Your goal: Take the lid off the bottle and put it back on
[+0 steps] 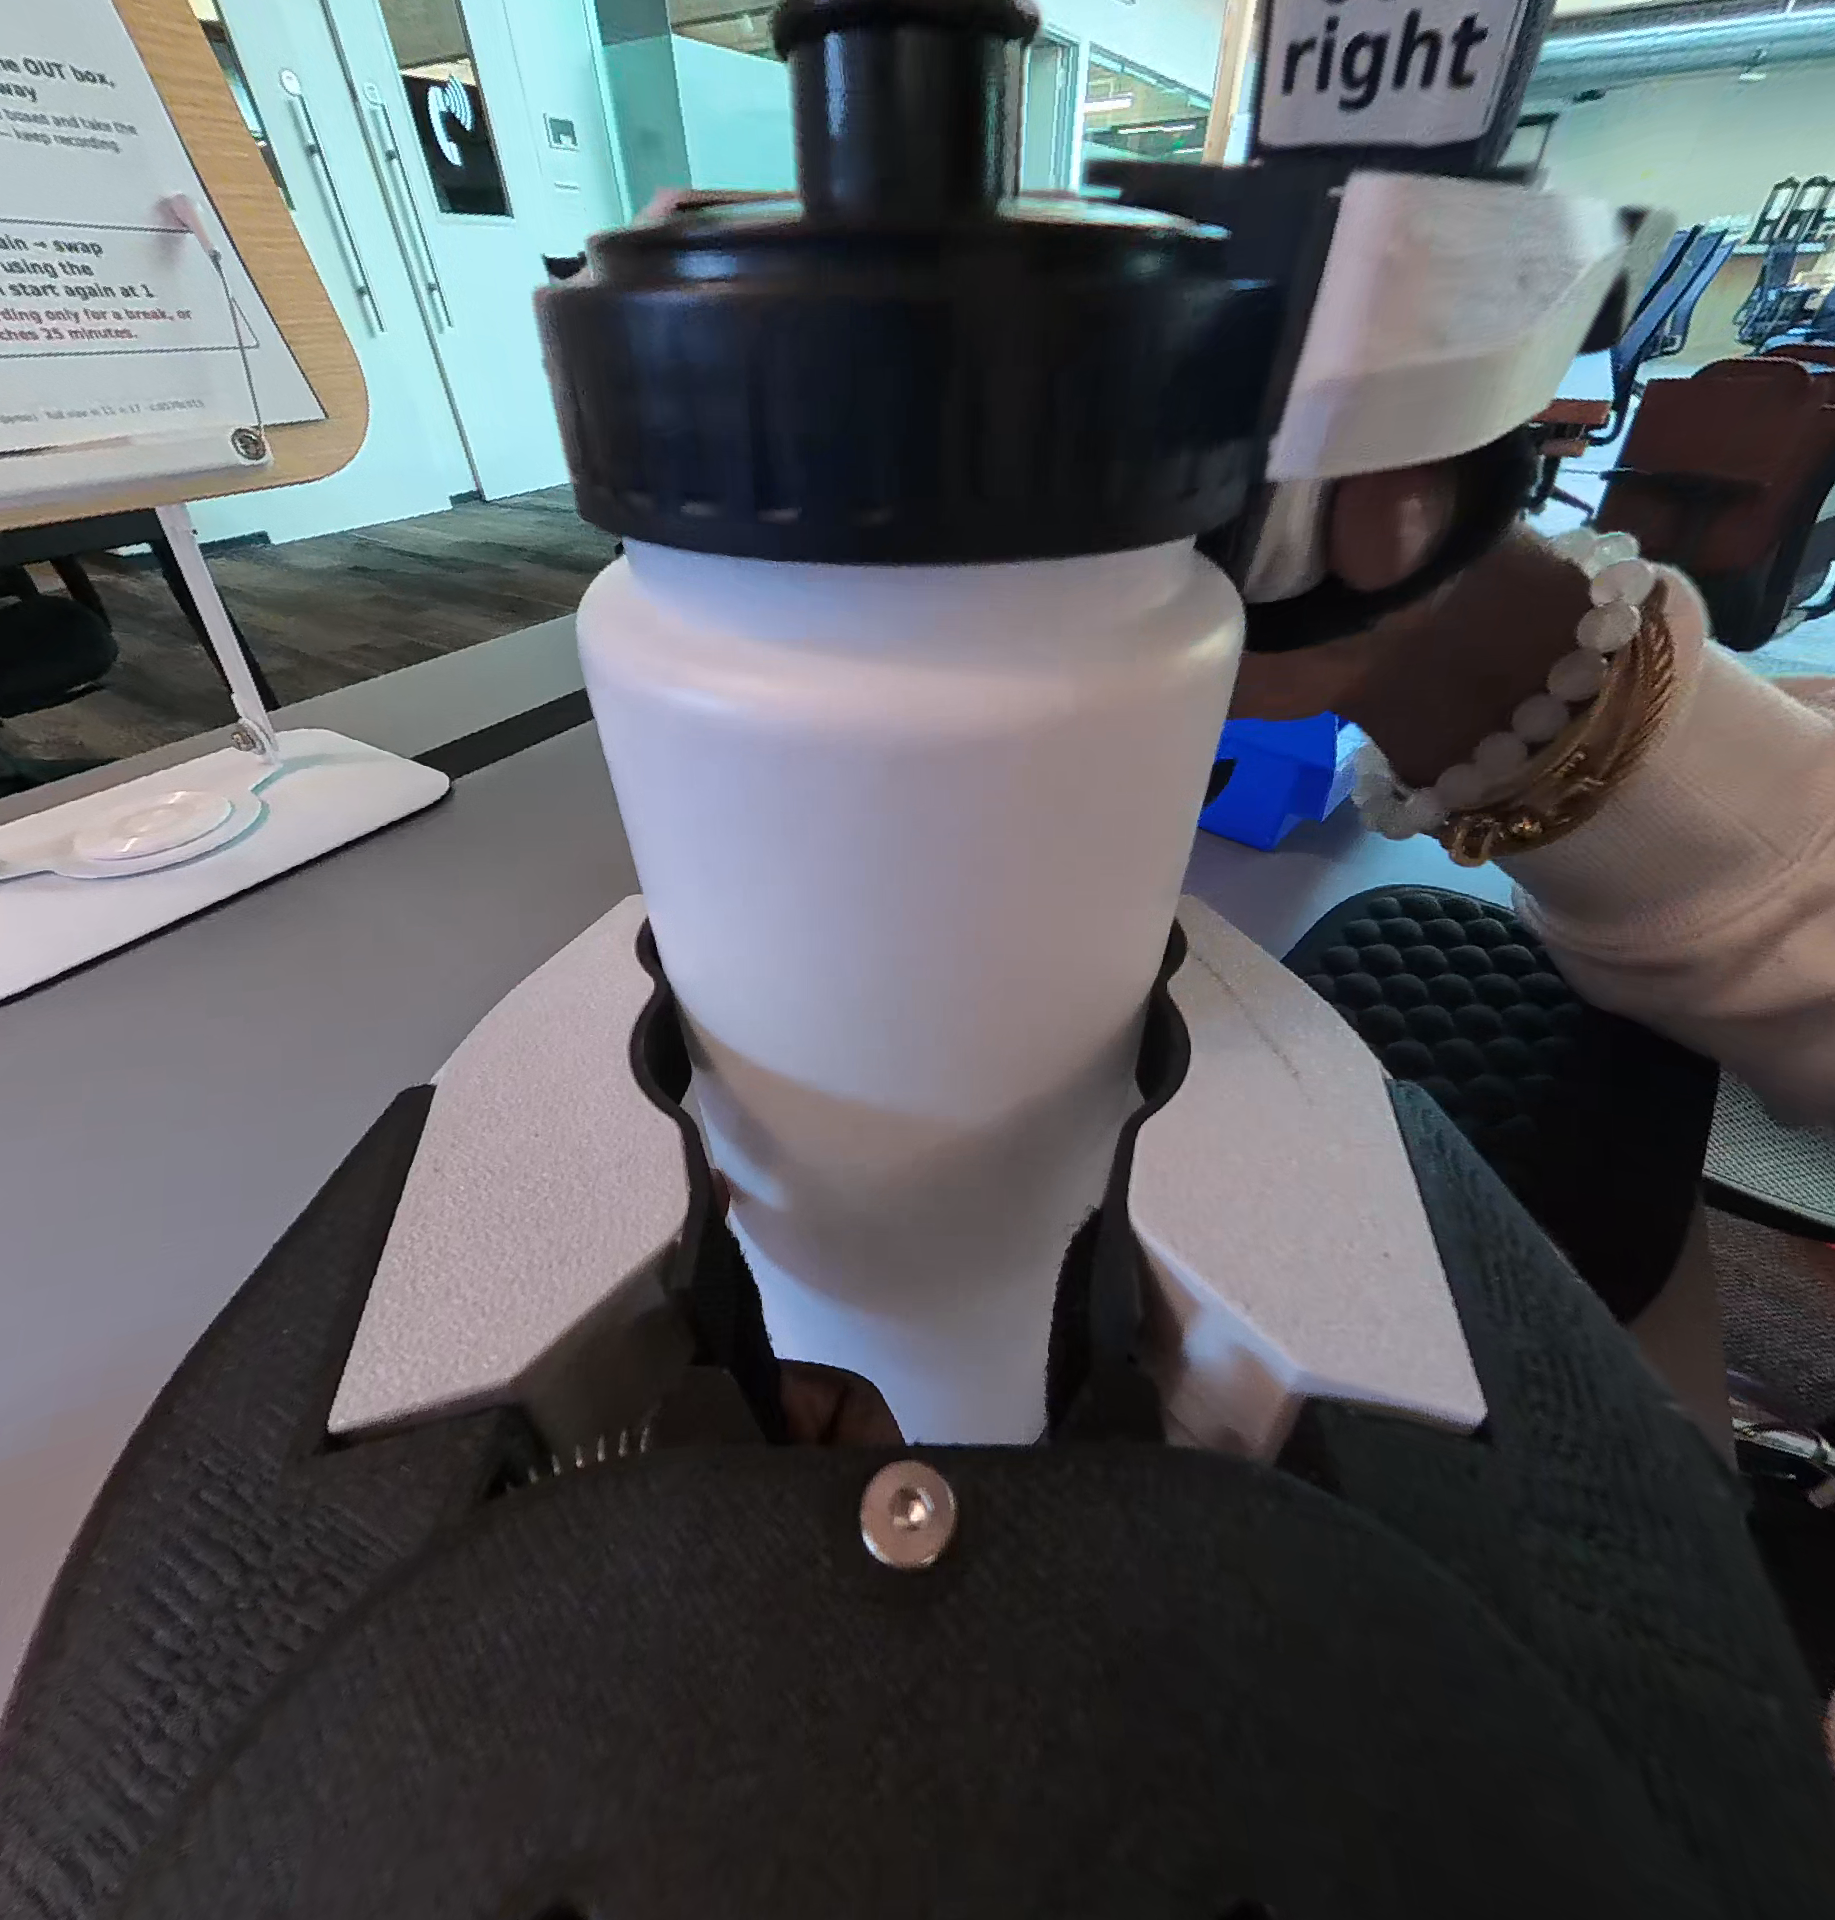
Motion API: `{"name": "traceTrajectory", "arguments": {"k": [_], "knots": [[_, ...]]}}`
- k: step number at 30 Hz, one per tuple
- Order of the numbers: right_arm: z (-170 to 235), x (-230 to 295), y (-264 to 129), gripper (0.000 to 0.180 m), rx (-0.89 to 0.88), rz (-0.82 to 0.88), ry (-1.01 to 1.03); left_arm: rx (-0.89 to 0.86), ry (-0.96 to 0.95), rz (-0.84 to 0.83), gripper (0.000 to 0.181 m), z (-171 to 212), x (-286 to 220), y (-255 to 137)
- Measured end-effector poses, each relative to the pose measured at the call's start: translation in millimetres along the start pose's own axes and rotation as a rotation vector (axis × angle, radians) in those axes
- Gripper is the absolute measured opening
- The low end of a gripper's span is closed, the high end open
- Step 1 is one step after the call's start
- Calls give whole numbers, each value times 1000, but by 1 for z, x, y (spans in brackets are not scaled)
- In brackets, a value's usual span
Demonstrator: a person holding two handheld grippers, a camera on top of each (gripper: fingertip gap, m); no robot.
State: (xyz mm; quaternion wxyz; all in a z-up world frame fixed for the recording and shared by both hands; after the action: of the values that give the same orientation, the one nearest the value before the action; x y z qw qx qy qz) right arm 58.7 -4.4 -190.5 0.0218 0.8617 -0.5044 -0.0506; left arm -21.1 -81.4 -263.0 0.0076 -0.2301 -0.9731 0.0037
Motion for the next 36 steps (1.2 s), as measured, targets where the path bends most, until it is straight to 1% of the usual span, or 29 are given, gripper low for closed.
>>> {"name": "traceTrajectory", "arguments": {"k": [3, 6, 8, 12, 13, 14, 15, 16, 17, 18, 19, 20, 22, 23, 24, 27, 28, 29, 30, 31, 32, 34, 36], "knots": [[-3, 0, 2, 75, 58, 34, -7, 1, -11, -3, 87, 0, 2, 0], [-3, 3, 2, 74, 51, 84, -4, 2, -9, -14, 87, 0, 1, 0], [-2, 9, 3, 74, 36, 201, 3, 5, -8, -29, 87, 0, 1, 1], [-4, 34, 6, 73, 83, 553, -33, 12, 17, -47, 86, -1, -2, 1], [-4, 41, 4, 68, 99, 609, -54, 6, 4, -55, 87, 0, 0, 0], [-4, 48, 2, 69, 99, 625, -61, 1, -9, -51, 87, 0, 1, -1], [-5, 56, 0, 70, 84, 619, -53, -2, -20, -48, 87, 0, 3, -2], [-6, 63, -3, 65, 70, 589, -48, -5, -28, -48, 87, 0, 4, -3], [-7, 72, -6, 53, 56, 515, -38, -4, -26, -47, 87, 0, 4, -3], [-8, 83, -6, 26, 30, 360, -6, 2, -13, -42, 87, 0, 3, -2], [-11, 89, -7, 29, 4, 280, 53, 5, 4, -37, 87, 0, 2, -1], [-14, 86, -11, 36, -11, 283, 67, 5, 13, -37, 87, 0, 0, 0], [-20, 69, -22, 54, -34, 397, -28, 2, 7, -35, 87, 0, 0, 0], [-22, 58, -25, 63, -41, 428, -66, 1, 6, -30, 87, 0, 1, -1], [-21, 49, -23, 72, -35, 411, -69, 1, 9, -26, 87, 0, 0, 0], [-6, 24, -7, 98, 67, 237, 77, -1, 7, -10, 87, 0, 0, 0], [-2, 17, -2, 99, 79, 195, 108, -2, 7, -6, 87, 0, 0, 0], [0, 13, 2, 96, 69, 149, 114, -3, 8, -3, 87, 0, 0, 0], [1, 10, 4, 88, 47, 118, 116, -4, 8, -2, 87, 0, 0, 0], [2, 6, 4, 78, 33, 134, 123, -4, 5, -3, 87, 0, 0, 0], [3, 5, 4, 76, 20, 136, 124, -5, 6, -5, 87, 0, 0, 0], [4, 9, 5, 76, 5, 200, 107, -2, 13, -19, 87, 0, -2, 0], [4, 17, 6, 76, -1, 337, 83, 2, 20, -29, 86, 0, -3, 2]]}}
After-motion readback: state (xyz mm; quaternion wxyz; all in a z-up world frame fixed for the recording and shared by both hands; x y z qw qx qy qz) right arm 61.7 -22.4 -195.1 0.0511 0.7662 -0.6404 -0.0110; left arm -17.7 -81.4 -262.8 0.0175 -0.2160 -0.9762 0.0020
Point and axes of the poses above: each gripper's, where its closed fingertips meet, y out along the fingers, z out of its underside, x = y × z across the jaws, the point moved 8 cm from there along -y, back along the fingers, and after that the axes turned 6 degrees about -x, right-handed, at the moved point
